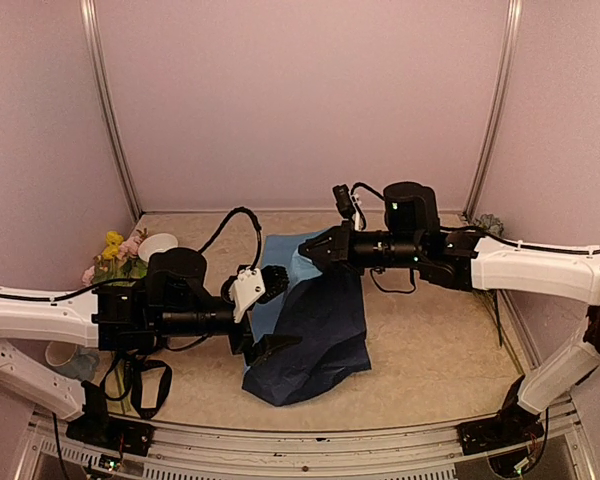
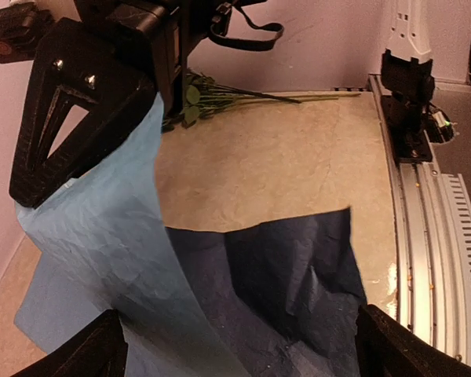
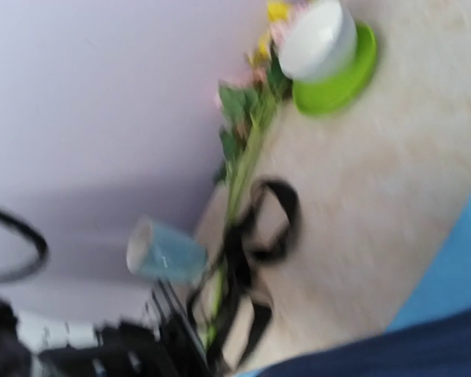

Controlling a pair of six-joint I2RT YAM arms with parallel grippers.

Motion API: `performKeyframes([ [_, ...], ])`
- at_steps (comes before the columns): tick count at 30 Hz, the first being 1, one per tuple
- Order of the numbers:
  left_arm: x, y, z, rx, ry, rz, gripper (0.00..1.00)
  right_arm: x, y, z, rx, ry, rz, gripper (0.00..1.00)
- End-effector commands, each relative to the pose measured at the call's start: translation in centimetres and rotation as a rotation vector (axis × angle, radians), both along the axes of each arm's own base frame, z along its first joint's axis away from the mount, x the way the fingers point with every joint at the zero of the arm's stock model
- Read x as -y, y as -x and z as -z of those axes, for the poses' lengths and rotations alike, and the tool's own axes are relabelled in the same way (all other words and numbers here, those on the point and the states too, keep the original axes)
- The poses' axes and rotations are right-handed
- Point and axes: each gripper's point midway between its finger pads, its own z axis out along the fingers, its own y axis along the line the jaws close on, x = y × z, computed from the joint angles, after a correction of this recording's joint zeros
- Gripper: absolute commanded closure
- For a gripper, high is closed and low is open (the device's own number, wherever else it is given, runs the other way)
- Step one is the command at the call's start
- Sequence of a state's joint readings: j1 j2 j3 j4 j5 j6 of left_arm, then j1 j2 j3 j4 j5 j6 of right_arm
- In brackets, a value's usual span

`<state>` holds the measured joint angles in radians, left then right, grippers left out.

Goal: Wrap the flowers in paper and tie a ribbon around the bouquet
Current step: Pass from the right arm to the left, then unfold the folded wrapping paper at the center of the board.

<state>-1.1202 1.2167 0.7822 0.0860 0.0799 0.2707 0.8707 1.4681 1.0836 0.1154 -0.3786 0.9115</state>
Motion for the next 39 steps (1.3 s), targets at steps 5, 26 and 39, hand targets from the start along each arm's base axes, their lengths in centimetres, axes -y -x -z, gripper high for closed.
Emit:
performKeyframes([
  [5,-3.1,-7.6,-2.4,0.158,0.030,-0.469,0.03,-2.8,-1.1,-2.7,0.085,-0.024,0.076,1.00],
  [26,1.3,-0.4,-10.5,0.170,0.222,-0.091,1.00,24.6,-4.5,2.5,0.092,0.473,0.778,0.24],
  [39,-12.7,-11.9,-10.8,-0.325,0.914,-0.560,1.00,27.3,-3.8,3.3,0.119,0.584,0.740,0.25],
])
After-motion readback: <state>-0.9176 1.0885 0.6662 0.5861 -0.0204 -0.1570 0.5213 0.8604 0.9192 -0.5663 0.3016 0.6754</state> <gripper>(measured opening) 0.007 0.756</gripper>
